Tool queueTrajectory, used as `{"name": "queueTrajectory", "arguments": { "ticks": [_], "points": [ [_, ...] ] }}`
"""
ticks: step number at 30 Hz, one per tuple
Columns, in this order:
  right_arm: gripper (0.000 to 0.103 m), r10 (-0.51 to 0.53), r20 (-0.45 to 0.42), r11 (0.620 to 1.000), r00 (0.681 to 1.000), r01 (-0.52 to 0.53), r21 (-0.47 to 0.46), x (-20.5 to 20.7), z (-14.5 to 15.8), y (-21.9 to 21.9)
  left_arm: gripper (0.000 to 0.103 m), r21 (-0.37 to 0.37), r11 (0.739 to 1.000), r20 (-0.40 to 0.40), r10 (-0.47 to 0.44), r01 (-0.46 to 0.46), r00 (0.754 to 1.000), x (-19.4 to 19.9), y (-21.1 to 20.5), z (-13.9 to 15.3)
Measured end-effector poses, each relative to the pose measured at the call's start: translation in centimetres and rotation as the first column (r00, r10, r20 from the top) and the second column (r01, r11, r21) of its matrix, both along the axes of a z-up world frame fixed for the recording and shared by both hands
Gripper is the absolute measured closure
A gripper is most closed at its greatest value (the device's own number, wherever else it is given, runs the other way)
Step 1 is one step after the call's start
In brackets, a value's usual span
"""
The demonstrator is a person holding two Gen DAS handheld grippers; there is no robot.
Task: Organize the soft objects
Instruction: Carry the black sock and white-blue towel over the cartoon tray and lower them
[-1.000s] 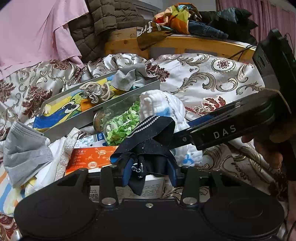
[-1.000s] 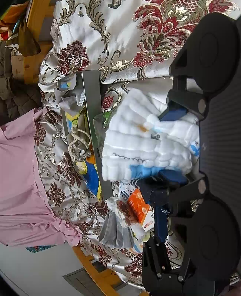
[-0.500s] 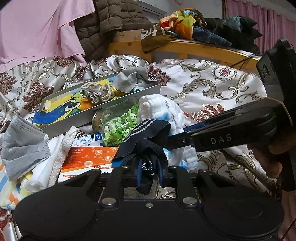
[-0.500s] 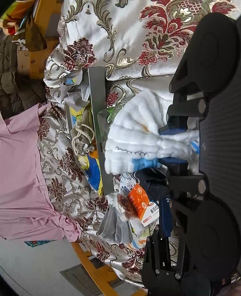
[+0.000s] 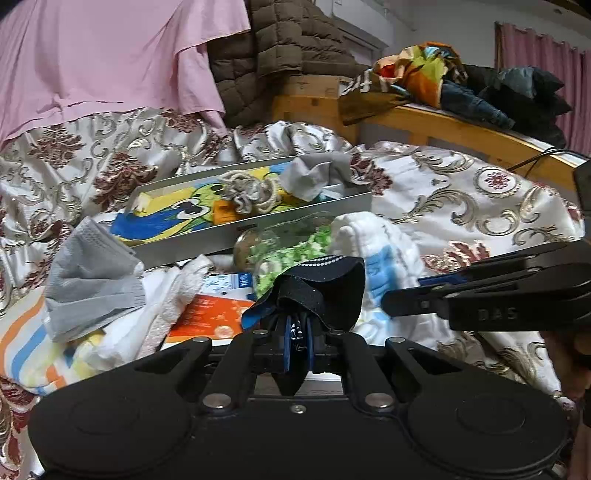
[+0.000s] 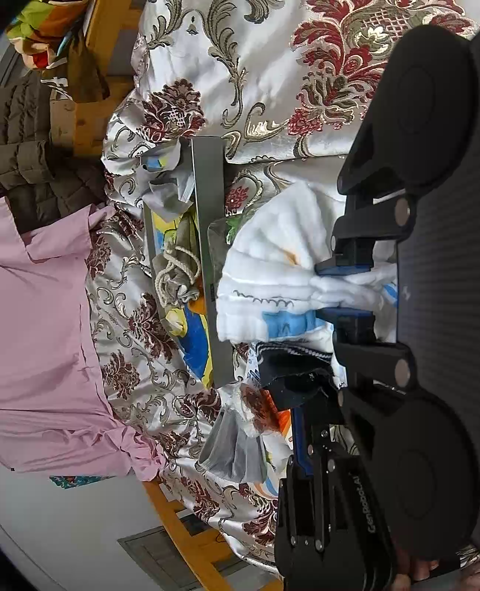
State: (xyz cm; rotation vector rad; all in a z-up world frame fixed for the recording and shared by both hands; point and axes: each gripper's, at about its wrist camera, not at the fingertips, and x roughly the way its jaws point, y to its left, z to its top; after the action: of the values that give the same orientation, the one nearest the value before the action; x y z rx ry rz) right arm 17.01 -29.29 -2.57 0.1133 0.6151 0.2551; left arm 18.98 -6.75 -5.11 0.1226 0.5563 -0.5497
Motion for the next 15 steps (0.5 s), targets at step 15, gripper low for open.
{"name": "queueTrajectory", "arguments": {
  "ticks": [15],
  "points": [
    [0.089,0.008,0.130,0.999,0.991,-0.002,-0.048,-1.2,1.1,0.7,0.095,0.081,0.989,0.191,0.106,-0.123,0.976,-1.3,-0.5,0.9]
  ]
}}
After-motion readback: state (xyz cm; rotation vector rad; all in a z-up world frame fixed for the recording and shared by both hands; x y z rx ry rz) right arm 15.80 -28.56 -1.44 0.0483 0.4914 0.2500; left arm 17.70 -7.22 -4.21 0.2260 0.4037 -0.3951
